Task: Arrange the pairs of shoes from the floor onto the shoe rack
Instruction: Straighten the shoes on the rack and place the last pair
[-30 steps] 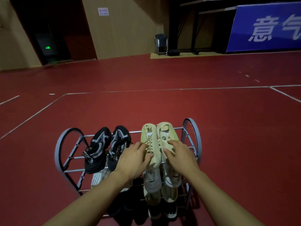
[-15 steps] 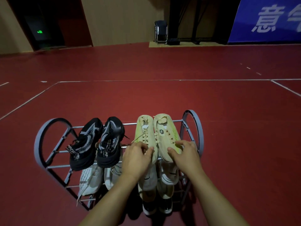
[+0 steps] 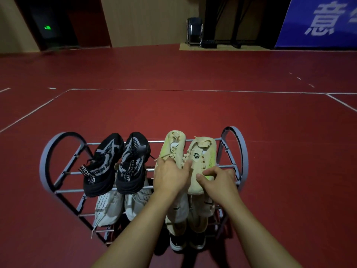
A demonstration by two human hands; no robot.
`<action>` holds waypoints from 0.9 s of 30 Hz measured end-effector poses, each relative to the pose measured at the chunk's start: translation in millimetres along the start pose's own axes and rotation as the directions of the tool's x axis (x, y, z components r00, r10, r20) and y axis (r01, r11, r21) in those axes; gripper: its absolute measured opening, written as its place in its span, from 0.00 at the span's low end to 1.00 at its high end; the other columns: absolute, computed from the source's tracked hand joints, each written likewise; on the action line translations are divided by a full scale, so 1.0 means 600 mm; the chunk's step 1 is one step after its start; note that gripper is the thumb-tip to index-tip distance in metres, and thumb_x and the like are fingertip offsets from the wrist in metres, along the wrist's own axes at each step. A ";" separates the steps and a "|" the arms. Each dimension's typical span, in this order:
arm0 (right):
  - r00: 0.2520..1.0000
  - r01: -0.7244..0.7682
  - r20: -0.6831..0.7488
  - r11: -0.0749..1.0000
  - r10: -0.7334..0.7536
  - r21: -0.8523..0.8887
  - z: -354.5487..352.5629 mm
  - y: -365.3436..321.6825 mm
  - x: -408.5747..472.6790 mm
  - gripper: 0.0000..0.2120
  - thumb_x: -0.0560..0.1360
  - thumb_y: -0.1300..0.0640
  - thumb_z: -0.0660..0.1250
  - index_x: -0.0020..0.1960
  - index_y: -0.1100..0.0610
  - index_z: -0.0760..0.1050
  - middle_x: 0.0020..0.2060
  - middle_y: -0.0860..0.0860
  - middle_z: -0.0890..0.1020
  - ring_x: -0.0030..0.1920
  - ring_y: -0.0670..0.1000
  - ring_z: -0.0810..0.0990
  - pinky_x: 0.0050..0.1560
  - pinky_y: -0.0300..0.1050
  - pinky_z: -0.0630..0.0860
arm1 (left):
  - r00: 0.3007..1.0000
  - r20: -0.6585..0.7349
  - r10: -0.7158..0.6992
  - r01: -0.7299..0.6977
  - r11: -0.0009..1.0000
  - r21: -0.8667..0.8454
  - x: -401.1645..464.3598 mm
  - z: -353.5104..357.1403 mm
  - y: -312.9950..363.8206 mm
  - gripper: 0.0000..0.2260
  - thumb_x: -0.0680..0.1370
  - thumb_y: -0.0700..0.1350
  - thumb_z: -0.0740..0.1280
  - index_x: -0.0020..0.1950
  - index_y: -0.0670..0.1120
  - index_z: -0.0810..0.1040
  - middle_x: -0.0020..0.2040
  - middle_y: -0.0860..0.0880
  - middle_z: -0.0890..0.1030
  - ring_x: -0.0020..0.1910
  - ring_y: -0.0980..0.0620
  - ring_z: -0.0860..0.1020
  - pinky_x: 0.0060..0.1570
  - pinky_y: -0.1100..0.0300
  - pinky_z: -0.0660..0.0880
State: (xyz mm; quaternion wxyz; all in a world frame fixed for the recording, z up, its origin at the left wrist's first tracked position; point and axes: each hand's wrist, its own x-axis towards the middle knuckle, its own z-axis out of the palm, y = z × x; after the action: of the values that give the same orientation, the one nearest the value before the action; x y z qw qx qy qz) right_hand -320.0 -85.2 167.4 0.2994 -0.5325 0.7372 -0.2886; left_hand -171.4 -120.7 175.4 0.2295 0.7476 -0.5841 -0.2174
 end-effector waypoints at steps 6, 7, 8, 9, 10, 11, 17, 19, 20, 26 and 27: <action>0.996 0.029 0.081 1.000 -0.029 0.000 -0.004 0.004 -0.009 0.10 0.72 0.40 0.69 0.49 0.44 0.78 0.56 0.50 0.67 0.50 0.52 0.78 0.54 0.45 0.74 | 0.997 -0.077 0.025 -0.019 0.997 0.076 0.005 0.013 0.009 0.28 0.72 0.64 0.70 0.62 0.45 0.78 0.63 0.44 0.73 0.60 0.42 0.77 0.56 0.50 0.74; 0.996 0.038 0.075 0.999 -0.039 0.005 -0.004 0.004 -0.008 0.09 0.73 0.41 0.68 0.49 0.44 0.78 0.56 0.50 0.67 0.50 0.51 0.78 0.54 0.45 0.74 | 0.995 -0.093 0.040 -0.035 0.998 0.052 0.005 0.015 0.007 0.24 0.72 0.63 0.71 0.59 0.47 0.79 0.62 0.46 0.74 0.59 0.43 0.77 0.55 0.50 0.74; 0.997 0.049 0.066 0.999 -0.049 0.013 -0.005 0.002 -0.007 0.08 0.73 0.41 0.68 0.49 0.44 0.78 0.56 0.49 0.67 0.50 0.51 0.78 0.54 0.46 0.75 | 0.993 -0.104 0.048 -0.047 0.999 0.009 0.005 0.017 0.005 0.20 0.73 0.61 0.72 0.56 0.49 0.79 0.60 0.47 0.74 0.57 0.43 0.78 0.54 0.51 0.74; 0.996 0.066 0.051 0.998 -0.067 0.022 -0.005 0.001 -0.004 0.08 0.74 0.42 0.67 0.48 0.44 0.78 0.56 0.49 0.68 0.50 0.50 0.78 0.54 0.46 0.75 | 0.992 -0.112 0.052 -0.056 0.998 -0.036 0.008 0.017 0.003 0.16 0.73 0.60 0.73 0.53 0.50 0.80 0.58 0.49 0.75 0.55 0.44 0.78 0.51 0.51 0.75; 0.996 0.083 0.040 0.996 -0.084 0.033 -0.007 0.001 0.000 0.07 0.74 0.42 0.67 0.47 0.43 0.78 0.57 0.49 0.69 0.50 0.50 0.78 0.54 0.46 0.75 | 0.992 -0.116 0.057 -0.065 0.996 -0.067 0.011 0.017 0.002 0.14 0.73 0.58 0.73 0.50 0.51 0.80 0.56 0.50 0.76 0.53 0.45 0.79 0.50 0.52 0.76; 0.994 0.100 0.031 0.994 -0.101 0.045 -0.008 0.001 0.005 0.06 0.74 0.42 0.67 0.46 0.43 0.78 0.57 0.50 0.72 0.51 0.49 0.78 0.53 0.46 0.74 | 0.991 -0.117 0.064 -0.074 0.994 -0.082 0.015 0.016 0.001 0.11 0.73 0.58 0.73 0.48 0.52 0.80 0.55 0.50 0.77 0.51 0.45 0.79 0.49 0.52 0.76; 0.986 0.160 -0.046 0.986 -0.159 0.034 -0.044 -0.002 0.016 0.09 0.75 0.44 0.67 0.52 0.47 0.78 0.45 0.45 0.79 0.46 0.46 0.79 0.46 0.44 0.76 | 0.979 -0.089 0.183 -0.191 0.977 -0.090 0.034 0.004 -0.014 0.13 0.73 0.56 0.74 0.37 0.54 0.72 0.51 0.54 0.77 0.49 0.48 0.78 0.49 0.52 0.75; 0.957 0.270 -0.119 0.962 -0.265 0.029 -0.057 -0.005 0.023 0.09 0.75 0.45 0.68 0.54 0.45 0.78 0.50 0.45 0.77 0.51 0.46 0.78 0.53 0.47 0.77 | 0.962 -0.065 0.267 -0.271 0.960 -0.074 0.037 -0.011 -0.018 0.12 0.74 0.55 0.73 0.39 0.55 0.72 0.51 0.55 0.75 0.49 0.50 0.76 0.48 0.53 0.73; 0.936 0.333 -0.124 0.943 -0.328 0.020 -0.064 -0.006 0.026 0.09 0.75 0.46 0.68 0.54 0.44 0.78 0.53 0.44 0.76 0.55 0.46 0.76 0.57 0.48 0.76 | 0.947 -0.058 0.315 -0.319 0.946 -0.066 0.038 -0.019 -0.020 0.11 0.74 0.55 0.73 0.40 0.54 0.73 0.50 0.55 0.75 0.48 0.50 0.75 0.46 0.54 0.71; 0.809 0.587 0.056 0.801 -0.585 -0.120 -0.086 -0.012 0.022 0.13 0.75 0.47 0.68 0.59 0.43 0.76 0.69 0.39 0.71 0.71 0.44 0.63 0.71 0.54 0.64 | 0.802 0.033 0.596 -0.594 0.802 -0.066 0.036 -0.088 -0.027 0.09 0.74 0.55 0.74 0.47 0.52 0.80 0.47 0.57 0.75 0.44 0.55 0.75 0.44 0.56 0.70; 0.804 0.593 0.062 0.792 -0.591 -0.144 -0.088 -0.013 0.019 0.15 0.75 0.45 0.69 0.60 0.42 0.75 0.68 0.39 0.70 0.71 0.45 0.63 0.71 0.55 0.64 | 0.774 0.054 0.630 -0.626 0.776 -0.078 0.031 -0.099 -0.026 0.08 0.74 0.54 0.74 0.47 0.52 0.80 0.48 0.57 0.75 0.45 0.56 0.74 0.44 0.58 0.69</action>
State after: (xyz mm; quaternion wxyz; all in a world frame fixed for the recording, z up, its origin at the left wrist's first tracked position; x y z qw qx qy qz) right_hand -357.8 -92.8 206.3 0.1563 -0.7602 0.5518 -0.3053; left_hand -119.8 -130.2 212.6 0.2869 0.4942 -0.8021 -0.1732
